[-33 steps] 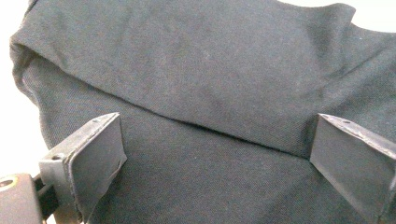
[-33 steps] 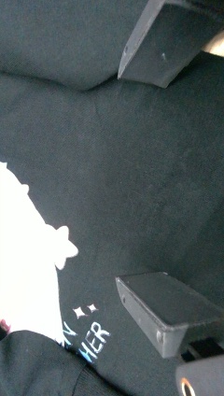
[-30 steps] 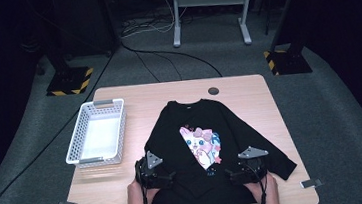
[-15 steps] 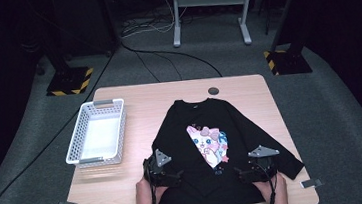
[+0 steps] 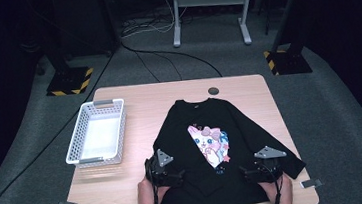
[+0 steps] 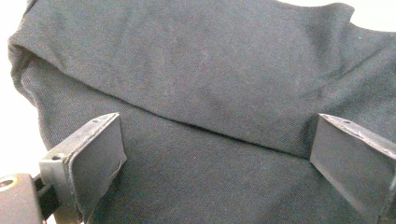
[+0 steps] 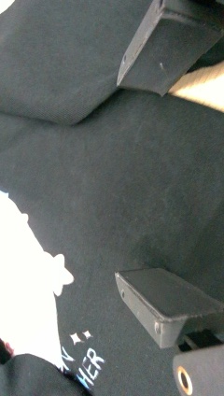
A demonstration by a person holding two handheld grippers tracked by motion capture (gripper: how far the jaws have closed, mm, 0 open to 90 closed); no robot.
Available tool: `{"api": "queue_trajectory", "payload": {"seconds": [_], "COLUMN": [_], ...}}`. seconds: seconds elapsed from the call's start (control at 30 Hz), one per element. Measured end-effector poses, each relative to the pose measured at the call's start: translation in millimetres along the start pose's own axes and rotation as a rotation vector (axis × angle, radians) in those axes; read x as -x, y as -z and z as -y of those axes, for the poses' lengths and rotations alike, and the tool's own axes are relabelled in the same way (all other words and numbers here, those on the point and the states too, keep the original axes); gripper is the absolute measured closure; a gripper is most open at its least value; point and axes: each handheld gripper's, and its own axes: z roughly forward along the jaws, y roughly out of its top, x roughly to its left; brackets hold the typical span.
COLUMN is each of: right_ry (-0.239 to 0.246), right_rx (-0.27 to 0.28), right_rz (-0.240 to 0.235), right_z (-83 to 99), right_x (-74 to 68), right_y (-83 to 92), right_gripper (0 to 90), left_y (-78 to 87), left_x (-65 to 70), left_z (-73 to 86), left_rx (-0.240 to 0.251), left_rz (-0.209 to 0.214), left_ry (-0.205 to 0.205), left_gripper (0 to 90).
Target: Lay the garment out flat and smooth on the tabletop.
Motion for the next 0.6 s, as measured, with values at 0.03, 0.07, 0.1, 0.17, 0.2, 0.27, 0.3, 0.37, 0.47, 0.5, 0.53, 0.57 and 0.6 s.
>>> {"api": "queue_trajectory", "payload": {"seconds": [0.03,0.07,0.1,0.17,0.2,0.27,0.3,0.37,0.47,0.5,0.53,0.57,0.6], "right_ry": [-0.008,-0.013,-0.012,-0.012,-0.013,-0.013,-0.009,-0.014,-0.012,-0.012,-0.012,-0.013,-0.013], "right_rx": [-0.003,-0.006,-0.006,-0.005,-0.006,-0.005,-0.004,-0.006,-0.005,-0.005,-0.006,-0.006,-0.006], "right_rz": [-0.005,-0.009,-0.006,-0.004,-0.004,-0.002,0.000,-0.004,-0.003,-0.003,-0.004,-0.004,-0.003], "right_z": [0.1,0.0,0.0,0.0,-0.1,-0.1,-0.1,-0.2,-0.3,-0.3,-0.3,-0.3,-0.3], "right_x": [2.0,2.8,2.8,2.6,2.6,2.2,2.0,2.4,2.3,2.3,2.4,2.5,2.5], "right_y": [-0.2,-0.3,-0.4,-0.4,-0.5,-0.4,-0.3,-0.5,-0.5,-0.6,-0.6,-0.6,-0.6], "right_gripper": [6.3,6.0,5.9,5.7,5.7,5.6,5.7,5.6,5.6,5.6,5.6,5.6,5.6], "left_y": [-0.1,-0.1,0.0,0.5,0.8,1.5,3.0,9.6,20.2,21.6,22.7,22.5,21.2], "left_x": [0.1,0.3,0.5,1.0,0.4,0.2,0.6,5.0,16.8,20.1,25.4,32.7,37.7], "left_z": [-0.1,-0.1,0.0,0.3,0.6,0.6,0.9,-0.7,-9.4,-12.0,-15.4,-19.0,-20.9], "left_rx": [0.000,-0.001,0.000,0.000,0.001,-0.012,-0.007,0.023,0.051,0.055,0.056,0.056,0.056], "left_rz": [0.000,-0.001,-0.003,-0.007,-0.008,-0.017,-0.019,-0.033,-0.037,-0.028,-0.021,-0.011,-0.001], "left_ry": [0.000,0.001,0.004,0.006,0.012,0.024,0.038,0.051,0.039,0.035,0.029,0.018,0.015], "left_gripper": [3.4,3.4,3.4,3.4,3.3,1.2,0.0,0.0,0.1,0.1,0.1,0.1,0.2]}}
